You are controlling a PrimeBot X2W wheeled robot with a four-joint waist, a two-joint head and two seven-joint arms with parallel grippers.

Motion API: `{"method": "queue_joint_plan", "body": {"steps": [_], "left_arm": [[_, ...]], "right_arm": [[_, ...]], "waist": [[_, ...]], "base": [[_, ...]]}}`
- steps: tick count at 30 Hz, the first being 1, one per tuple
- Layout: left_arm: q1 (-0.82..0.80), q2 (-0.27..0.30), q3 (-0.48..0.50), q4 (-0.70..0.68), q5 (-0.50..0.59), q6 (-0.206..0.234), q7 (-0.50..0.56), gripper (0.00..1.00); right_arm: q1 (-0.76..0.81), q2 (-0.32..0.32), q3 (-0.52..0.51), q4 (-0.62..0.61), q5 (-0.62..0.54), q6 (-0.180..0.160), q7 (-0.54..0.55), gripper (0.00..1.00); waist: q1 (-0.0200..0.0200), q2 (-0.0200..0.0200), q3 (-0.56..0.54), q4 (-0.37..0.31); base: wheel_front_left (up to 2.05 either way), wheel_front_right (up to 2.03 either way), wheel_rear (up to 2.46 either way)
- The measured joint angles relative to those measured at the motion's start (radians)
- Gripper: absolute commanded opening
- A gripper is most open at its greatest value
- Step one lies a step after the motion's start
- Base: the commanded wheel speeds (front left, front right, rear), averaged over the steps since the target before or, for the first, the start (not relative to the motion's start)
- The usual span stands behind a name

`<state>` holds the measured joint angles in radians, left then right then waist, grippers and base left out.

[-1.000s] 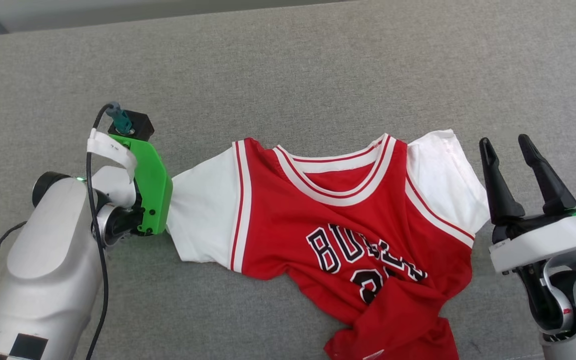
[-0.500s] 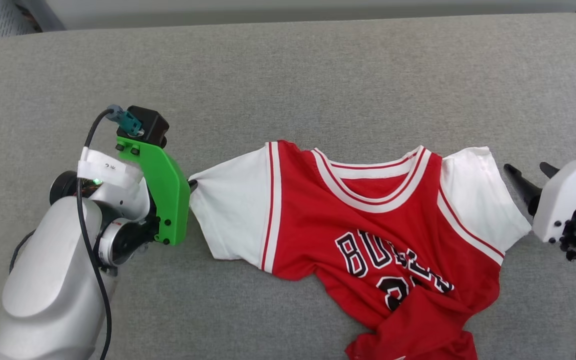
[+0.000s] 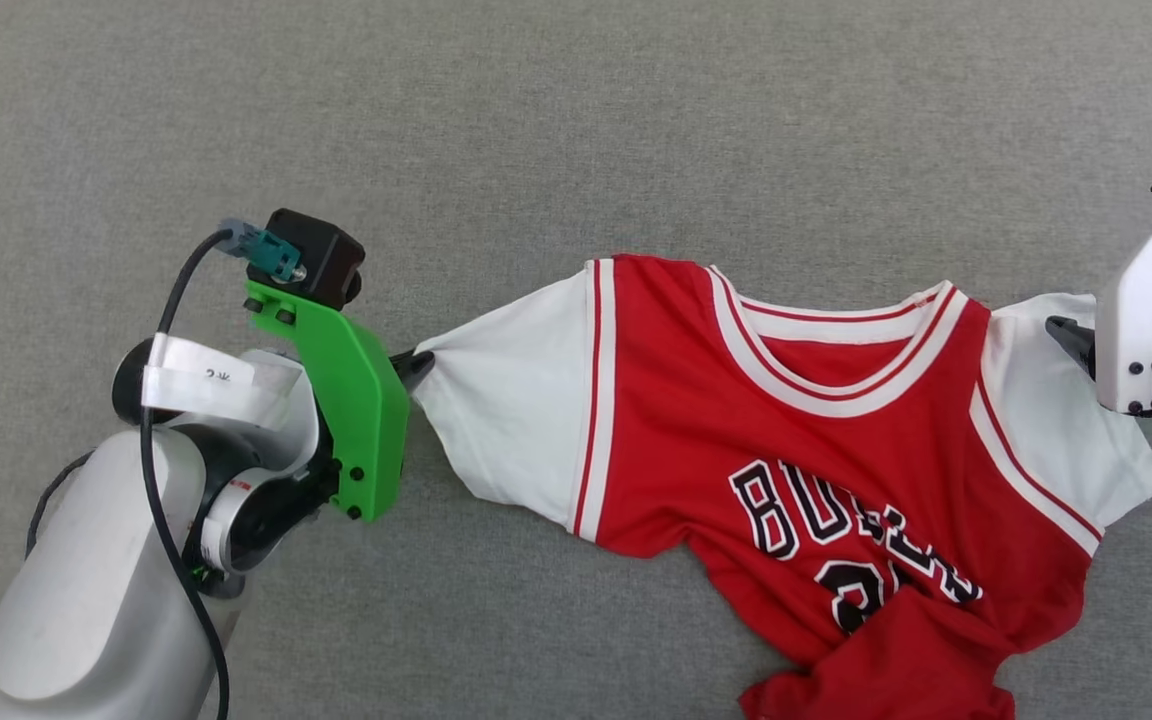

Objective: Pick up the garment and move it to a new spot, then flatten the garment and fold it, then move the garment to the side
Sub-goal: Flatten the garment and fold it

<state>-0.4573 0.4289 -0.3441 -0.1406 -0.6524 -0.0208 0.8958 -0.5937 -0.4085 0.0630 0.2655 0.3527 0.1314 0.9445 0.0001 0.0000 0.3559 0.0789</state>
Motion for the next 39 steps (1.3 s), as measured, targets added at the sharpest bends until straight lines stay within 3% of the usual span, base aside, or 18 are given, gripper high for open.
{"method": "queue_joint_plan", "body": {"steps": [10,11,13,18,24,34,39], "left_arm": [[0.000,-0.005,-0.008,-0.004,-0.007,0.000,-0.004,0.00],[0.000,-0.006,-0.008,-0.004,-0.007,0.000,-0.008,0.00],[0.000,-0.006,-0.009,-0.001,-0.006,0.000,-0.013,0.00],[0.000,-0.010,-0.011,0.014,-0.004,0.000,-0.026,0.00],[0.000,-0.010,-0.007,0.043,0.007,-0.001,-0.073,0.00],[0.007,-0.016,0.029,0.068,0.016,0.004,-0.182,0.00],[0.050,-0.008,0.088,0.049,0.028,0.021,-0.290,0.00]], "right_arm": [[-0.046,-0.034,0.093,0.095,0.013,-0.001,-0.051,1.00],[-0.046,-0.037,0.102,0.100,0.017,-0.001,-0.046,0.88],[-0.048,-0.043,0.117,0.106,0.029,-0.001,-0.042,0.00],[-0.047,-0.044,0.151,0.120,0.056,-0.001,-0.050,0.00],[-0.041,-0.042,0.143,0.147,0.066,0.000,-0.140,0.00],[0.017,-0.053,0.061,0.147,0.099,0.000,-0.303,0.00],[0.073,-0.073,-0.003,0.062,0.128,0.000,-0.394,0.00]], "waist": [[0.0000,0.0000,0.042,0.043],[0.0000,0.0000,0.043,0.044],[0.0000,0.0000,0.042,0.046],[0.0000,0.0000,0.027,0.048],[0.0000,0.0000,-0.007,0.043],[-0.0001,0.0000,-0.100,0.029],[-0.0001,0.0000,-0.200,0.015]], "base": [[0.00,0.00,0.00],[0.00,0.00,0.00],[0.00,0.00,0.00],[0.00,0.00,0.00],[0.00,0.00,0.00],[0.00,0.00,0.00],[0.00,0.00,0.00]]}}
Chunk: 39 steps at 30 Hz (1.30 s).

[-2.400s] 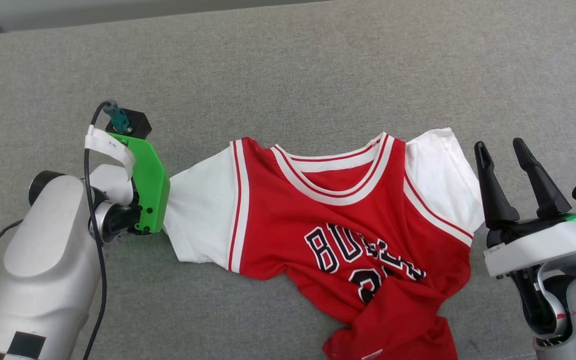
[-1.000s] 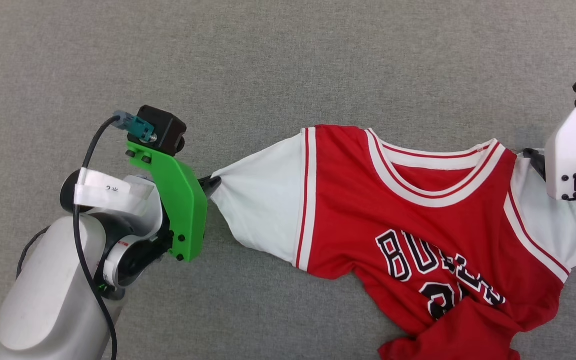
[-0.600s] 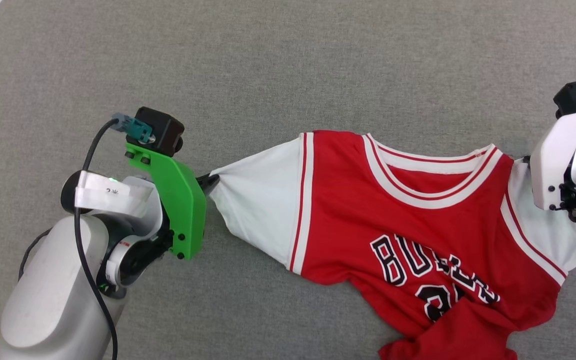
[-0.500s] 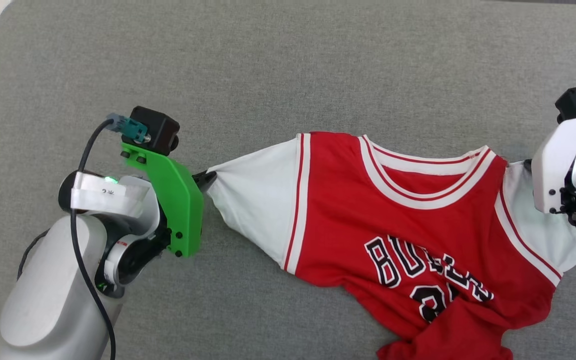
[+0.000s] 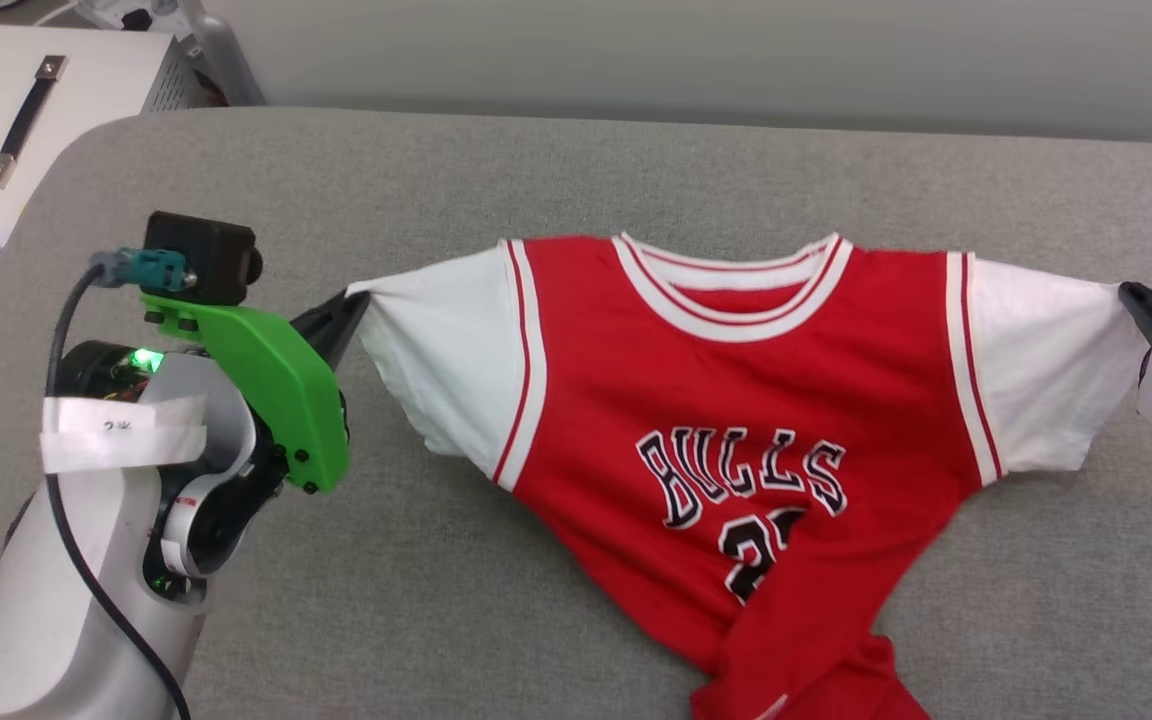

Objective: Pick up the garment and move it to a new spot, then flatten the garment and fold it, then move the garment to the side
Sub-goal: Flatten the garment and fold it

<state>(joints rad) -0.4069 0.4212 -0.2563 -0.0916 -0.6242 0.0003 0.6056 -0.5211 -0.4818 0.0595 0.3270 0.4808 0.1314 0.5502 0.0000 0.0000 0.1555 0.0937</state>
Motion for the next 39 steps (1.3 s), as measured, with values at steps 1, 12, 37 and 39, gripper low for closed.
{"method": "queue_joint_plan", "body": {"steps": [1,12,37,39], "left_arm": [[0.002,0.003,0.009,-0.006,0.004,0.004,-0.013,0.00],[0.018,0.029,0.093,-0.081,0.029,0.023,-0.150,0.00],[-0.216,0.128,0.238,-0.103,0.067,-0.024,-0.367,0.00],[-0.284,0.139,0.237,-0.073,0.063,-0.033,-0.368,0.00]], "right_arm": [[0.006,-0.002,-0.003,-0.015,0.002,0.000,-0.005,0.00],[0.013,-0.015,-0.069,-0.196,0.027,0.000,-0.069,0.00],[-0.208,-0.037,-0.101,-0.348,0.023,0.000,-0.060,0.00],[-0.285,-0.042,-0.095,-0.310,0.019,0.000,-0.082,0.00]], "waist": [[0.0000,0.0000,-0.011,-0.002],[0.0000,0.0000,-0.113,-0.027],[0.0000,0.0000,-0.053,-0.061],[0.0000,0.0000,-0.021,-0.062]], "base": [[0.00,0.00,0.00],[0.00,0.00,0.00],[0.00,0.00,0.00],[0.00,0.00,0.00]]}}
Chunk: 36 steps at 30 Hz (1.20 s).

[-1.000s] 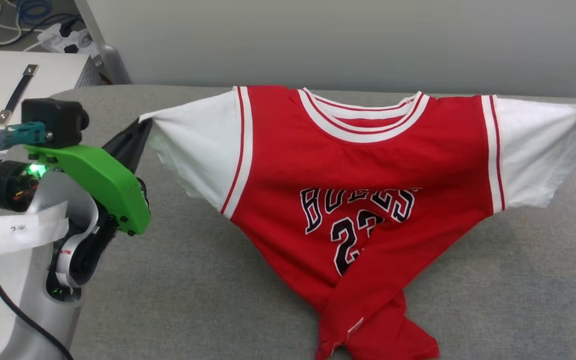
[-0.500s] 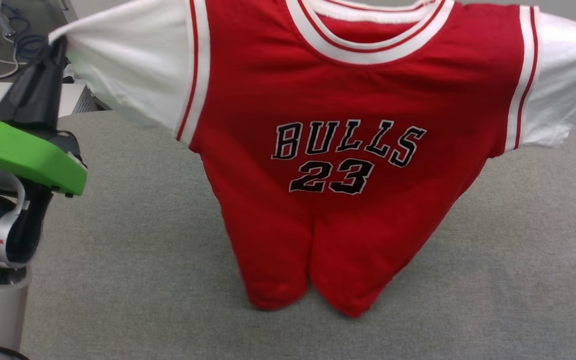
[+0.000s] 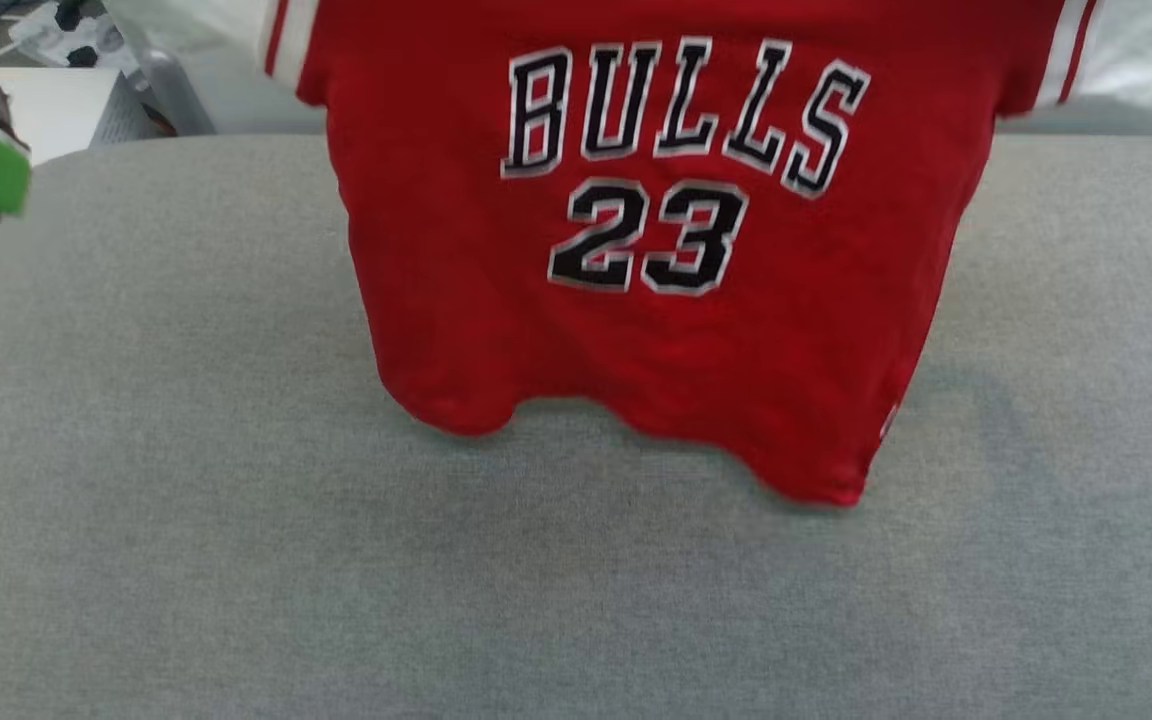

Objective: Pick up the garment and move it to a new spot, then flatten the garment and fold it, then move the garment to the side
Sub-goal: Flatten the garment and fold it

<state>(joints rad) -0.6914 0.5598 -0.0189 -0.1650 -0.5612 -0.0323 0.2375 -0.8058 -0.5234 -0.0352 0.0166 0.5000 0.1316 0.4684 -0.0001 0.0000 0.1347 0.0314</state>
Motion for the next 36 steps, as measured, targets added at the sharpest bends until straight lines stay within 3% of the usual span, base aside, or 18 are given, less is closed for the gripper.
{"method": "queue_joint_plan", "body": {"steps": [10,19,27,36], "left_arm": [[-0.411,0.038,-0.023,0.200,0.018,-0.049,-0.035,0.00],[-0.841,0.051,-0.104,0.487,0.073,-0.085,-0.140,0.00],[-1.050,-0.044,-0.145,0.747,0.089,-0.091,-0.307,0.00],[-1.039,-0.140,-0.187,0.926,0.078,-0.091,-0.460,0.00]], "right_arm": [[-0.403,-0.043,0.122,0.193,-0.043,0.001,-0.084,0.00],[-0.784,0.048,0.115,0.463,-0.124,0.001,-0.230,0.00],[-0.984,0.102,0.053,0.701,-0.244,0.001,-0.414,0.00],[-0.994,0.146,0.038,0.858,-0.264,0.001,-0.547,0.00]], "waist": [[0.0002,0.0000,0.189,-0.006],[0.0003,0.0000,0.385,-0.015],[0.0003,0.0000,0.514,-0.018],[0.0003,0.0000,0.547,-0.008]], "base": [[0.00,0.00,0.00],[0.00,0.00,0.00],[0.00,0.00,0.00],[0.00,0.00,0.00]]}}
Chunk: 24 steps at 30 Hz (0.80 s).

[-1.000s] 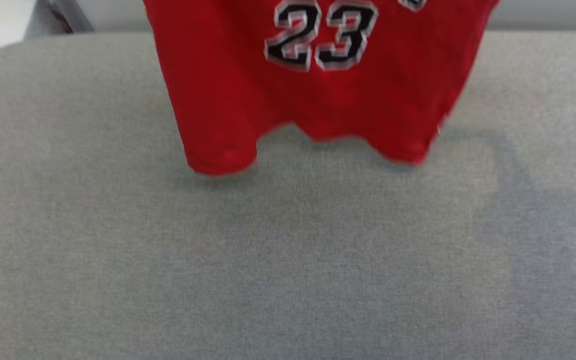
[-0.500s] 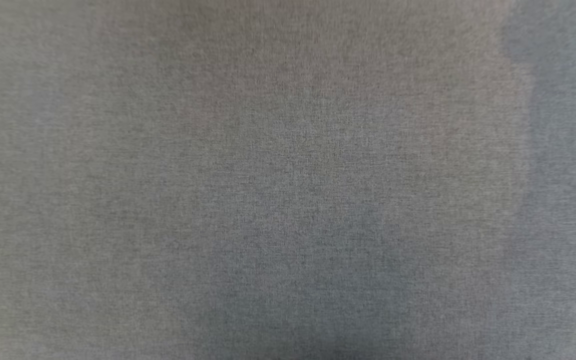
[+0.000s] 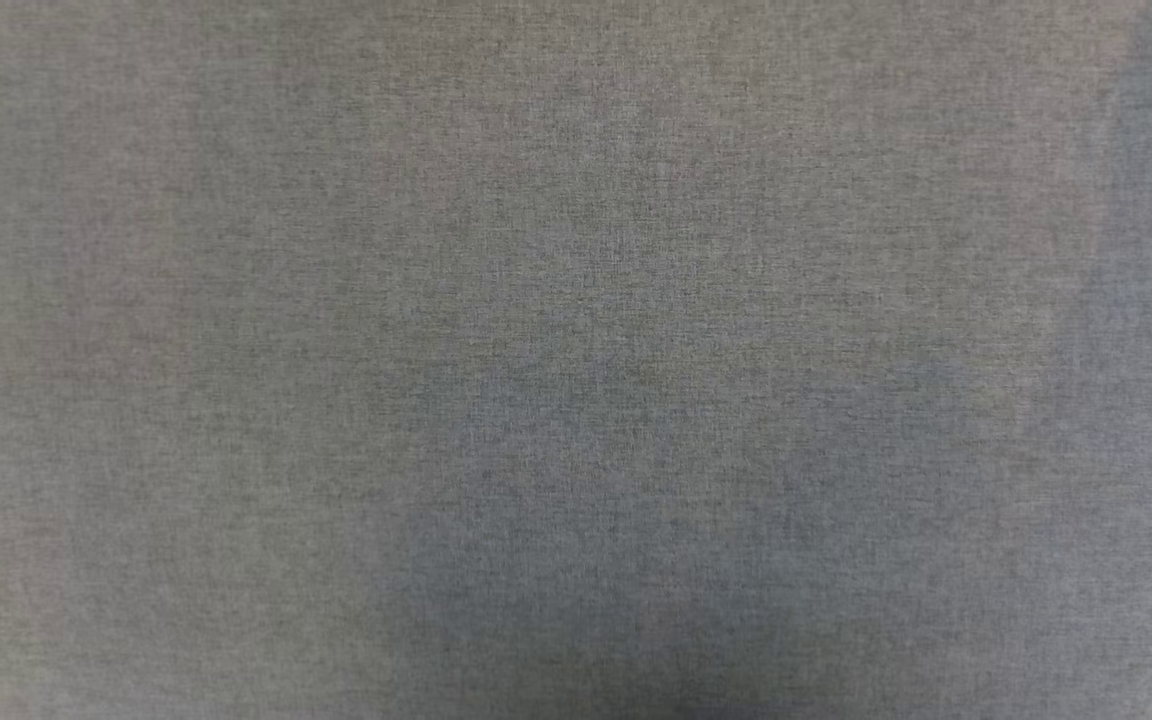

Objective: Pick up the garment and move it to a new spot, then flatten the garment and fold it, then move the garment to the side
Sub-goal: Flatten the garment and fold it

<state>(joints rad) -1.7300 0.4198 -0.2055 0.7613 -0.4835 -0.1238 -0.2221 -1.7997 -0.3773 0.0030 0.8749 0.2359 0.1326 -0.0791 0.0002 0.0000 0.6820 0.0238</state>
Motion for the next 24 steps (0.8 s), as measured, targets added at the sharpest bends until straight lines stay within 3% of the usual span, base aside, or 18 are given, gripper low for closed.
{"method": "queue_joint_plan", "body": {"steps": [6,14,24], "left_arm": [[0.164,-0.046,-0.045,0.007,-0.060,-0.002,-0.025,0.00],[0.468,-0.062,-0.144,-0.032,-0.156,-0.004,-0.032,0.00],[0.848,-0.062,-0.246,-0.060,-0.256,-0.004,-0.033,0.00]], "right_arm": [[0.114,-0.003,0.053,0.030,0.072,0.000,-0.036,0.00],[0.397,-0.023,0.131,0.022,0.208,0.000,-0.055,0.00],[0.789,-0.072,0.191,-0.087,0.394,0.000,-0.029,0.00]], "waist": [[-0.0001,0.0000,-0.033,0.005],[-0.0002,0.0000,-0.108,0.007],[-0.0004,0.0000,-0.250,0.008]], "base": [[0.00,0.00,0.00],[0.00,0.00,0.00],[0.00,0.00,0.00]]}}
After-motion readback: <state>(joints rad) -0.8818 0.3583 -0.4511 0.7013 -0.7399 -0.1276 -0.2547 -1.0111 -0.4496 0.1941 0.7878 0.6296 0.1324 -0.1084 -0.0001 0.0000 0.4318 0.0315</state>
